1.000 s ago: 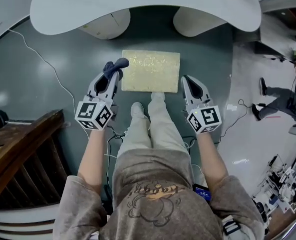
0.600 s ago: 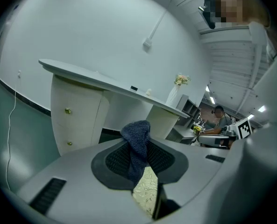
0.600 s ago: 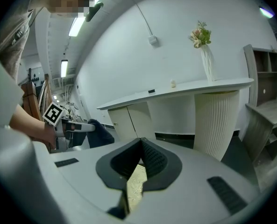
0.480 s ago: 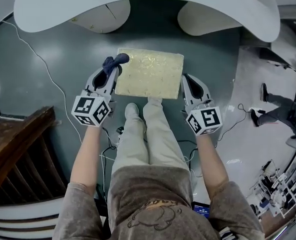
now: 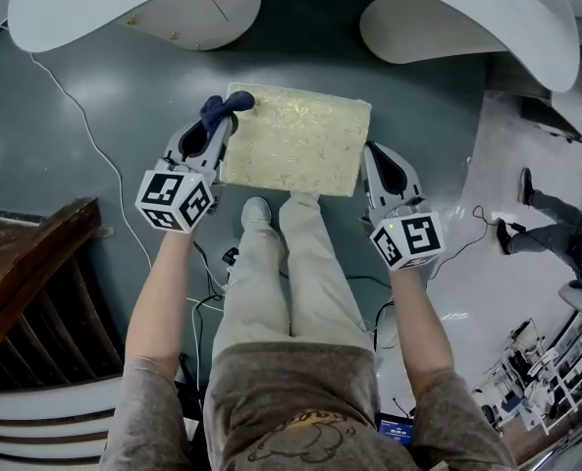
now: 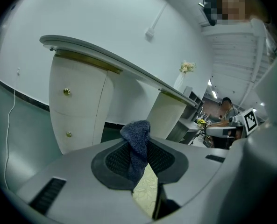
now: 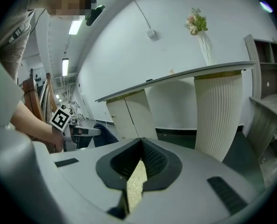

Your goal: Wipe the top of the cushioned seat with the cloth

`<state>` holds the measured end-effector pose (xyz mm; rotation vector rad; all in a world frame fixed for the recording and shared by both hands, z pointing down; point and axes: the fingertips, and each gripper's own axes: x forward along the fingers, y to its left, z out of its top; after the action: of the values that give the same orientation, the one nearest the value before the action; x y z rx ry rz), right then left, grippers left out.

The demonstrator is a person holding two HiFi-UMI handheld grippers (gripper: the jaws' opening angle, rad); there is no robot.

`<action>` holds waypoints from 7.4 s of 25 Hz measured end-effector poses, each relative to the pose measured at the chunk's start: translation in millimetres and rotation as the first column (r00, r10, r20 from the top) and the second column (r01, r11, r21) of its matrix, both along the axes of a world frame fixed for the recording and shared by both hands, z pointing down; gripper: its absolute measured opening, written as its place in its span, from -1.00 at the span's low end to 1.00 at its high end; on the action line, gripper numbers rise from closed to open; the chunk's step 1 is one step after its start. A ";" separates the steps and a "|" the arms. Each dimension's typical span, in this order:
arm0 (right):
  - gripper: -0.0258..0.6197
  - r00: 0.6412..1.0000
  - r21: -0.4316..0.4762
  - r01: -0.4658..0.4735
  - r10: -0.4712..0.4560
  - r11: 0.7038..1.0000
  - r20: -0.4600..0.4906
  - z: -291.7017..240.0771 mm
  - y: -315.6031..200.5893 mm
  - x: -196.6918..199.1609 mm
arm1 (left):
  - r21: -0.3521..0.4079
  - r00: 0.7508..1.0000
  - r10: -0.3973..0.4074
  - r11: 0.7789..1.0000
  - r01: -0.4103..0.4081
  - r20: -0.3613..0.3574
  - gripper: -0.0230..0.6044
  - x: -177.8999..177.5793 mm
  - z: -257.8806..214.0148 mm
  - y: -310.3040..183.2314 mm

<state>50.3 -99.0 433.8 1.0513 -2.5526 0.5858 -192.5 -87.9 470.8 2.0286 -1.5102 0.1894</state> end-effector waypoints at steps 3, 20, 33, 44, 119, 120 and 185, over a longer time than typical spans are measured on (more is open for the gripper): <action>-0.93 1.000 -0.001 0.012 -0.012 1.000 0.014 3.2 1.0 0.2 | -0.010 1.000 0.001 1.000 -0.001 0.029 -0.62 -8.1 16.7 -3.1; -0.93 0.999 -0.027 0.040 -0.041 0.999 -0.017 11.1 -0.6 26.9 | -0.223 0.986 -0.133 0.963 0.152 0.099 -0.62 -61.9 134.4 -18.7; -0.93 0.999 -0.051 0.028 -0.029 0.998 -0.029 20.8 -2.6 33.0 | -0.329 0.991 -0.099 0.937 0.121 0.085 -0.62 -46.7 163.7 -20.0; -0.93 1.000 -0.060 0.008 -0.009 0.998 -0.027 25.8 -5.4 36.3 | -0.354 0.999 -0.013 0.935 0.030 0.049 -0.63 4.1 167.3 -35.1; -0.93 0.976 -0.056 -0.216 0.214 0.975 -0.036 28.9 35.2 82.9 | -0.207 0.912 0.367 0.893 -0.400 -0.182 -0.63 167.4 90.3 -15.8; -0.93 0.978 -0.056 -0.208 0.206 0.977 -0.033 28.6 36.1 76.8 | -0.212 0.920 0.353 0.898 -0.385 -0.174 -0.63 153.5 88.8 -10.7; -0.93 0.967 -0.064 -0.250 0.245 0.966 -0.071 29.6 48.0 116.9 | -0.338 0.922 0.309 0.864 -0.374 -0.232 -0.63 207.3 153.6 26.4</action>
<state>167.1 -51.0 463.4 1.3514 -2.3442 0.6916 14.8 -61.4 624.4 1.9226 -0.9118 0.4046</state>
